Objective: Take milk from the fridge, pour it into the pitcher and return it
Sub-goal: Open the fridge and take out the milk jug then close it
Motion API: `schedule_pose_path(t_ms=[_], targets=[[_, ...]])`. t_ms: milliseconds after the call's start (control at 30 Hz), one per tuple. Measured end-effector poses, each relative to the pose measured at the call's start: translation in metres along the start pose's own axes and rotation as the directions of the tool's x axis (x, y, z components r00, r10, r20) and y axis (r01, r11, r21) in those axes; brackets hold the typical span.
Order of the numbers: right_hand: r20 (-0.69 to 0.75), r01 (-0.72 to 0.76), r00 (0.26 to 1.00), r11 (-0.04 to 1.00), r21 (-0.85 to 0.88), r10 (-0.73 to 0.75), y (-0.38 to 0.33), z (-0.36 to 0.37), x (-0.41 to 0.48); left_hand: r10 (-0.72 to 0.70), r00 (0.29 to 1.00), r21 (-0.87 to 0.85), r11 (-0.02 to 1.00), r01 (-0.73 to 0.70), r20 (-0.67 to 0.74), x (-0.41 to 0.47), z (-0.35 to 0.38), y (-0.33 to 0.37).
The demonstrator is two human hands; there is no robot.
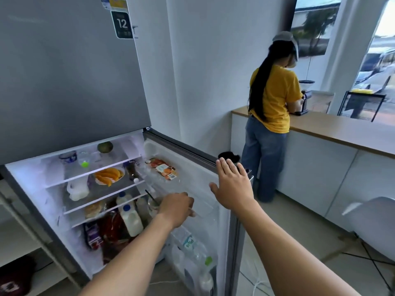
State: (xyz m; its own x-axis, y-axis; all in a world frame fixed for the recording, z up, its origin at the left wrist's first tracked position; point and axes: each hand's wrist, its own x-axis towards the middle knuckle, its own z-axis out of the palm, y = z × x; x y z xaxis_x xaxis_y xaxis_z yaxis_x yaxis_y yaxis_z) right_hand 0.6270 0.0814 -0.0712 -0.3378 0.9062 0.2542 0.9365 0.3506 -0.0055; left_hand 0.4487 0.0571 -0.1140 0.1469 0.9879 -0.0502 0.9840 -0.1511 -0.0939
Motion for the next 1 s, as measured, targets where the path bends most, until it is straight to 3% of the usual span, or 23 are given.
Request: schedule_pose_path(t_ms=[333,467,567,733,833,1000], targets=[[-0.079,-0.02,0.997,1.0,-0.017,0.019,0.004,0.008,0.003,0.014,1.0,-0.076,0.997,-0.016,-0.025,-0.001,0.003,0.0],[-0.272,-0.089,0.954,0.984,0.153,0.129,-0.011,0.011,0.006,0.039,0.997,-0.219,0.974,-0.053,-0.068,-0.011,0.009,-0.017],[-0.388,-0.004,0.91,0.941,0.339,0.144,-0.034,0.005,0.009,-0.061,0.986,-0.304,0.953,0.011,-0.155,-0.021,0.005,-0.044],[-0.351,0.19,0.936,0.838,0.511,0.002,-0.094,0.01,0.02,-0.206,0.967,-0.33,0.932,0.148,-0.149,-0.044,0.014,-0.098],[-0.242,0.22,0.967,0.749,0.625,-0.082,-0.14,0.034,0.027,-0.277,0.956,-0.293,0.926,0.239,-0.094,-0.062,0.032,-0.134],[-0.022,0.092,0.995,0.769,0.633,-0.101,-0.16,0.089,0.02,-0.316,0.949,-0.294,0.908,0.299,-0.012,-0.078,0.067,-0.168]])
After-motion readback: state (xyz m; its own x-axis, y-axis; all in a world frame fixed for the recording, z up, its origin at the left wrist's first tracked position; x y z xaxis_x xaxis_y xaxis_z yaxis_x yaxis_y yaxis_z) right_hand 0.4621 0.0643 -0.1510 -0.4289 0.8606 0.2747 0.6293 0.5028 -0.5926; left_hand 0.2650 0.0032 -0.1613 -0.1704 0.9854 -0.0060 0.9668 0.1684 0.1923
